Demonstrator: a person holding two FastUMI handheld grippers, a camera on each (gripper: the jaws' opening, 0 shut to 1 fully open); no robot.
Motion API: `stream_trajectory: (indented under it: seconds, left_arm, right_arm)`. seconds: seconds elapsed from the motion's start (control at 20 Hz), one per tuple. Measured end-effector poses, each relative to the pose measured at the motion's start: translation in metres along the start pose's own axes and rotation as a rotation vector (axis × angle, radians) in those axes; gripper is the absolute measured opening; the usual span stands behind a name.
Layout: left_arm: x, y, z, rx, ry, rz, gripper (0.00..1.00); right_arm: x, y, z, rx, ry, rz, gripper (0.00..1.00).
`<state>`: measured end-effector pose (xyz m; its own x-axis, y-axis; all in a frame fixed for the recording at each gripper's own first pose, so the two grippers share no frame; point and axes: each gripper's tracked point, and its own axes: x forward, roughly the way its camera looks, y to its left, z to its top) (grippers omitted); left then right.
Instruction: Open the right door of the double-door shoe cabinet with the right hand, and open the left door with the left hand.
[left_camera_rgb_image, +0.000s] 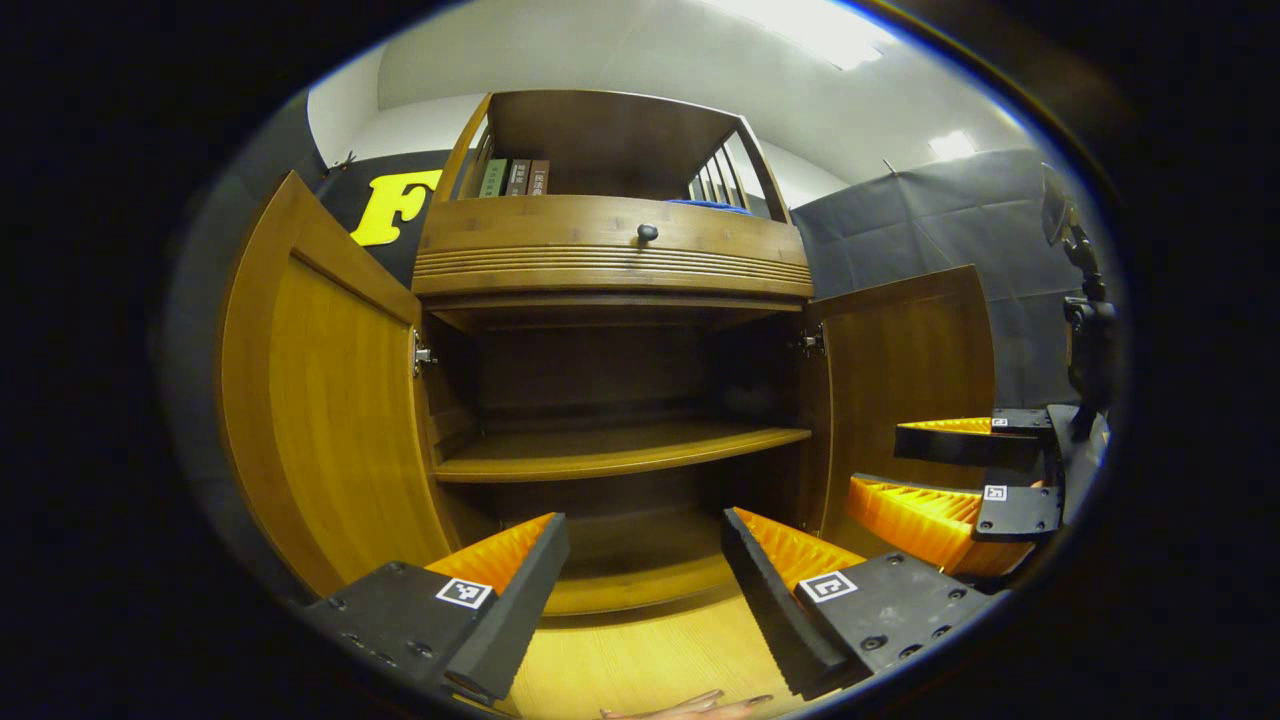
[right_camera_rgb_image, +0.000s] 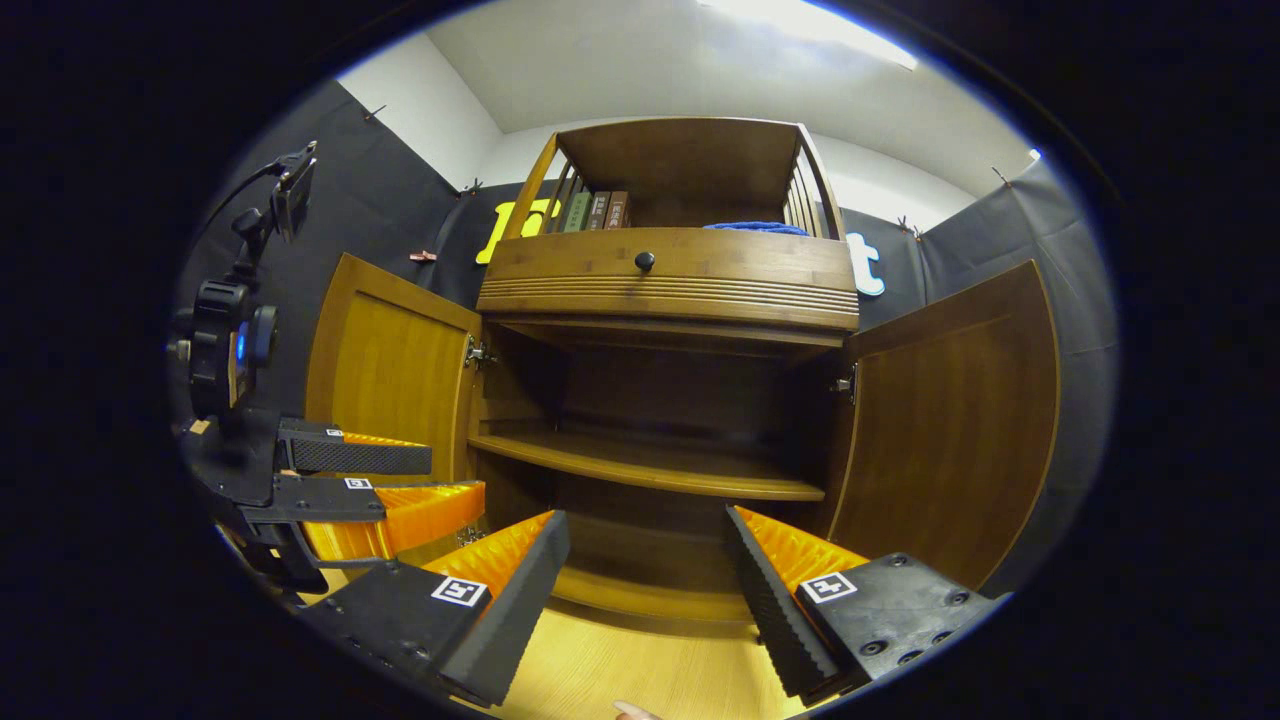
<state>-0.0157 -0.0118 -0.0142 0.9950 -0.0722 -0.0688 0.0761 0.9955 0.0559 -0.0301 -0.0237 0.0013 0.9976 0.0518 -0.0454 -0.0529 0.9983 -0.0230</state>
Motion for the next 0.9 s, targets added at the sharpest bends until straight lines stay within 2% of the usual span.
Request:
stream_trajectory:
  seconds: [0.55,0.6,0.65,0.75,0.9]
  left_arm:
    - [0.001,0.0,0.002,0.001,-0.01,0.014,0.96]
    - [0.001,-0.001,0.002,0.004,-0.014,0.016,0.92]
    - [0.001,-0.002,0.002,0.009,-0.014,0.018,0.99]
    - [0.001,-0.004,0.001,0.013,-0.01,0.014,0.96]
    - [0.0,-0.01,-0.001,0.007,-0.005,-0.007,0.96]
  right_arm:
    - [-0.003,0.001,-0.006,-0.007,0.024,0.022,0.97]
    - [-0.004,0.001,-0.006,-0.013,0.021,0.023,0.98]
    - [-0.006,0.001,-0.005,-0.017,0.019,0.024,0.98]
    - [-0.007,0.002,-0.005,-0.016,0.019,0.032,0.98]
    - [-0.009,0.002,-0.006,0.003,0.026,0.04,0.98]
